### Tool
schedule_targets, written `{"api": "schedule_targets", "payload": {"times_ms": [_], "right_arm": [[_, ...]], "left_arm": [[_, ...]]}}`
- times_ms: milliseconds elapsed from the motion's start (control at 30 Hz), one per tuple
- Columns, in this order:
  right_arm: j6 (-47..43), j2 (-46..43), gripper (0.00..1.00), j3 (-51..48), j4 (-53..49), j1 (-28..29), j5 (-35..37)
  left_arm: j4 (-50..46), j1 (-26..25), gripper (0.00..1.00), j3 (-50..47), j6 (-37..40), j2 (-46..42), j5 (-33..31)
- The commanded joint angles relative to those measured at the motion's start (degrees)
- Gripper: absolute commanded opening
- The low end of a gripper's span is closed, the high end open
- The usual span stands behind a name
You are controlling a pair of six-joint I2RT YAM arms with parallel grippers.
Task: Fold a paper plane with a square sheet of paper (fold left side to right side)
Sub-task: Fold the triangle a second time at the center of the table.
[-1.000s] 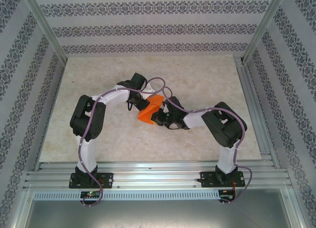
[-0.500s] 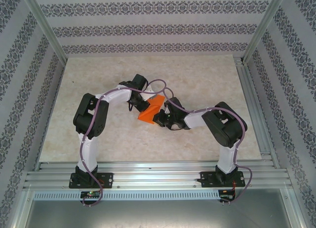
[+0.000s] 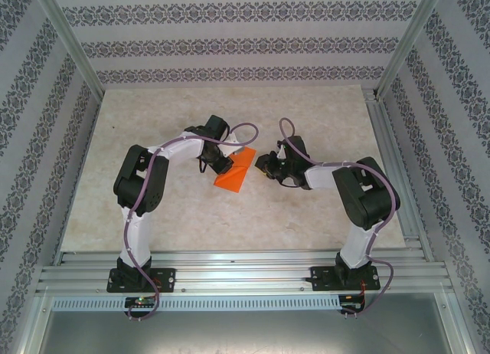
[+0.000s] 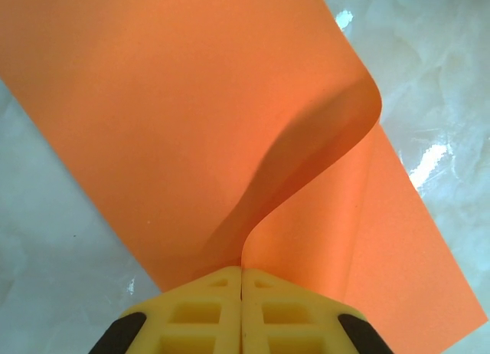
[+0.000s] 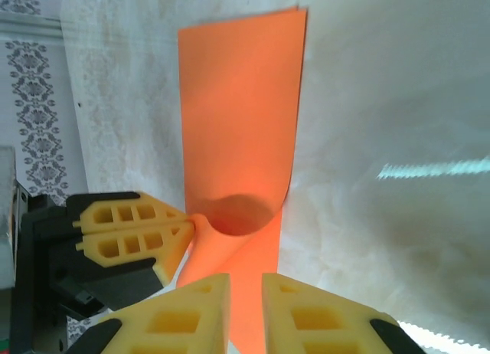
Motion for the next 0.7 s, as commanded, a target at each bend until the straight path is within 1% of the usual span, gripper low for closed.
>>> {"api": "schedule_targets", "payload": {"times_ms": [0, 233, 400, 667], "right_arm": [[0.2, -0.88, 0.18, 0.66, 2.8, 0.59, -2.38], [1.42, 0.67, 0.15, 1.83, 2.08, 1.82, -1.77], [-0.23, 0.89, 0.15, 4.26, -2.55, 3.01, -0.56], [1.01, 2.34, 0.13, 6.34, -2.95, 4.85, -0.63]], "left_arm": [[-0.24, 0.6, 0.08, 0.81, 1.35, -1.27, 2.03], [-0.67, 0.59, 0.08, 1.45, 1.33, 0.44, 0.37], [-0.47, 0.61, 0.08, 1.59, 1.04, 0.57, -0.34], [-0.76, 0.59, 0.08, 1.83, 1.35, 1.35, -1.27]]}}
